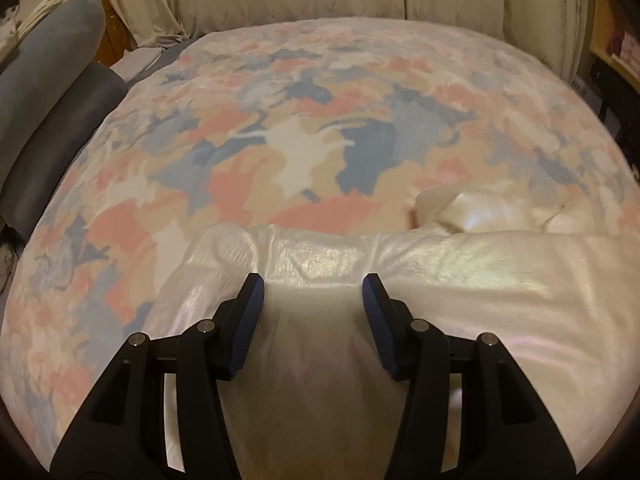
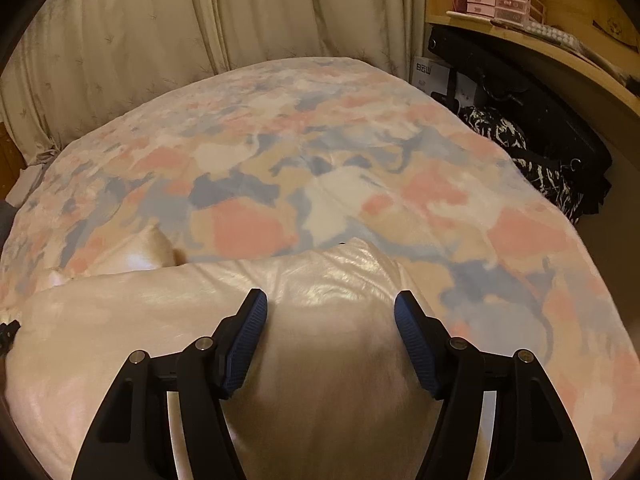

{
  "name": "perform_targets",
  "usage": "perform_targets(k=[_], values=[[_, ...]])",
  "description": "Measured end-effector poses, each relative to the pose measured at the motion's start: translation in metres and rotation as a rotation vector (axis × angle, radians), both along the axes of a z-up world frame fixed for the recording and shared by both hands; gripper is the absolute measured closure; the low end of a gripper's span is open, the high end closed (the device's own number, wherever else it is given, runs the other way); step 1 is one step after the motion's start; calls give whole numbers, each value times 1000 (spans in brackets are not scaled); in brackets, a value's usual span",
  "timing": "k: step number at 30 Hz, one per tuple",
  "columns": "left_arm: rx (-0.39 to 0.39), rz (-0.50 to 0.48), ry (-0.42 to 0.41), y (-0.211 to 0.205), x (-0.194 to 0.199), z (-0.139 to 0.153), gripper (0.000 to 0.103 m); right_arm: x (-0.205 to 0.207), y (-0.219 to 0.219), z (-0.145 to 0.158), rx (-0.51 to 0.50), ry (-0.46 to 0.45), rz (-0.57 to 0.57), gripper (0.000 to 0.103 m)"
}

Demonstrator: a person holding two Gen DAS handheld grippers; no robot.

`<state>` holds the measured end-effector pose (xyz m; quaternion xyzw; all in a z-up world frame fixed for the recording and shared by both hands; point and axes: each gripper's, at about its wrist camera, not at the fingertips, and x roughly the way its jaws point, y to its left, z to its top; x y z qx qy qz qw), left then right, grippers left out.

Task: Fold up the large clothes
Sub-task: 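Grasp the folded jacket edge with both tools side by side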

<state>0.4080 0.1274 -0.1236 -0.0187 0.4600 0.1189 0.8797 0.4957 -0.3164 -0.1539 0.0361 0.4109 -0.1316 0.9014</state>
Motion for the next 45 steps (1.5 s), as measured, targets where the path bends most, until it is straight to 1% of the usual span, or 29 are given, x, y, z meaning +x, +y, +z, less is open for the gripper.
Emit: perform_targets(k=[2, 5, 7, 9, 12, 15, 16, 18, 20, 24, 27, 30, 32, 34, 39, 45], values=[[7, -22, -34, -7, -10, 15, 54, -8, 12, 13, -4, -20, 25, 36], [14, -63, -78, -26, -24, 35, 54, -16, 40, 34, 16, -49, 80, 36], [-7, -92, -86, -42, -29, 40, 54, -18, 61, 40, 19, -57, 108, 36], [-7, -115, -86, -60, -33, 38, 54, -18, 91, 41, 26, -61, 157, 36], [19, -132, -86, -86, -37, 25, 54, -14, 131, 30, 26, -48, 205, 36], [21, -126, -80, -101, -36, 6, 54, -10, 163, 13, 42, -46, 222, 36], [42, -119, -88, -105, -36, 0, 54, -9, 169, 8, 36, -46, 226, 36], [73, -119, -95, -109, -35, -12, 54, -7, 185, -9, 14, -29, 239, 36], [79, -116, -87, -111, -32, -23, 53, -4, 199, -28, -37, -4, 244, 36], [85, -114, -70, -110, -24, -36, 52, 1, 203, -50, -40, 25, 238, 32], [90, -107, -78, -109, -21, -45, 52, 6, 201, -63, -29, 36, 240, 29], [103, -104, -93, -110, -19, -52, 52, 8, 204, -73, -41, 32, 247, 27], [95, -102, -104, -109, -19, -56, 52, 12, 202, -79, -46, 25, 248, 26], [84, -102, -118, -107, -19, -60, 52, 19, 195, -84, -48, 17, 248, 25], [87, -97, -155, -106, -21, -68, 52, 20, 195, -92, -57, -7, 247, 25], [62, -95, -172, -101, -21, -74, 52, 20, 194, -95, -55, -17, 249, 25]])
